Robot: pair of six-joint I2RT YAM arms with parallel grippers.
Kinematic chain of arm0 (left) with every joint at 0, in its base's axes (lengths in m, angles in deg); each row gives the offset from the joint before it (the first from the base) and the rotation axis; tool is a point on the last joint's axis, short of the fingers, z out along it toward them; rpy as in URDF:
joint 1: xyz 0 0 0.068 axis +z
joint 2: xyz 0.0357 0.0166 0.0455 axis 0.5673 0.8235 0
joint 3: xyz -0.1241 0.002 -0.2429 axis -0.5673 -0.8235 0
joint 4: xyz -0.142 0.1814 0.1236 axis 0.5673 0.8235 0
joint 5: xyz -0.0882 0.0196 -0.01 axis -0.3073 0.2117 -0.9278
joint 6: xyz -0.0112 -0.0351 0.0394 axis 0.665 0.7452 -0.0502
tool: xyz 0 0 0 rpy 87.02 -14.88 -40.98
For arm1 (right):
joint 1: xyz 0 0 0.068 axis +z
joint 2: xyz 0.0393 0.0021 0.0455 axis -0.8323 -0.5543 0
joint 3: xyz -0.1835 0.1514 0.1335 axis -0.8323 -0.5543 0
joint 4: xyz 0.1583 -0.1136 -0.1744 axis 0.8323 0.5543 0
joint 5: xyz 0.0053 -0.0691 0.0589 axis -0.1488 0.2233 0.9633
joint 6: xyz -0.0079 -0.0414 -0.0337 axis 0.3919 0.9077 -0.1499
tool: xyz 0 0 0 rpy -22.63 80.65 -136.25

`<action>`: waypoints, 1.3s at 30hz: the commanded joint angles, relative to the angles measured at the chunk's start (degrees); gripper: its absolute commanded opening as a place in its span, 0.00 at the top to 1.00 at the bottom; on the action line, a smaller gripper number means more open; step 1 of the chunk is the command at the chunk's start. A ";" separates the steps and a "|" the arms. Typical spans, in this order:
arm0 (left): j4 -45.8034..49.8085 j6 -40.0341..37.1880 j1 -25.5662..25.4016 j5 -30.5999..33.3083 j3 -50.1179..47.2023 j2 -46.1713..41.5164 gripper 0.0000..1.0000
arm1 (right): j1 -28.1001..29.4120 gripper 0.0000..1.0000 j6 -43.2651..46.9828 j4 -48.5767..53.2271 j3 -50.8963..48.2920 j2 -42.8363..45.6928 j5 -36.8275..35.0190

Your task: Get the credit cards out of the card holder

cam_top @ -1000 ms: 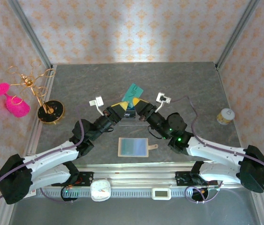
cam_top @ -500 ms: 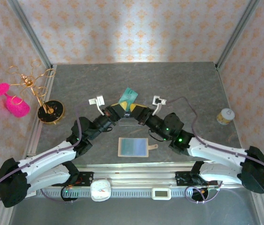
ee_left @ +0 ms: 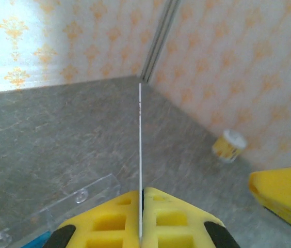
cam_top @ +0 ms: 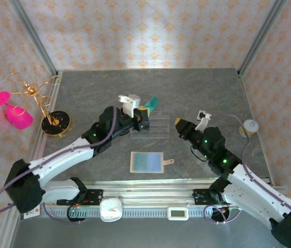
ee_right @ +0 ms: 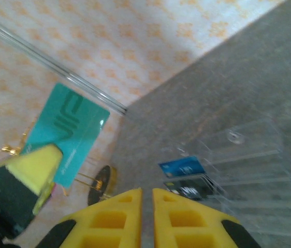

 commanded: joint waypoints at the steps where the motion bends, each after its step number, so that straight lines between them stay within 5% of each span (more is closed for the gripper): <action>1: 10.36 -18.87 0.41 -5.39 7.02 5.76 1.00 | -2.03 0.89 0.47 4.41 -1.42 1.49 3.08; 7: 13.90 -29.03 1.48 -14.52 11.69 12.47 1.00 | -5.32 0.91 1.78 6.98 -1.32 1.50 3.82; 18: 37.48 -38.45 3.87 -20.51 31.41 28.58 1.00 | -12.33 0.91 4.13 7.23 -0.01 -1.34 6.60; 25: 42.04 -41.59 7.24 -27.95 35.62 32.51 1.00 | -16.24 0.92 6.01 6.59 1.60 -4.02 9.02; 39: 41.17 -42.47 8.06 -27.07 38.42 36.68 1.00 | -19.78 0.92 7.70 4.58 2.00 -7.28 11.31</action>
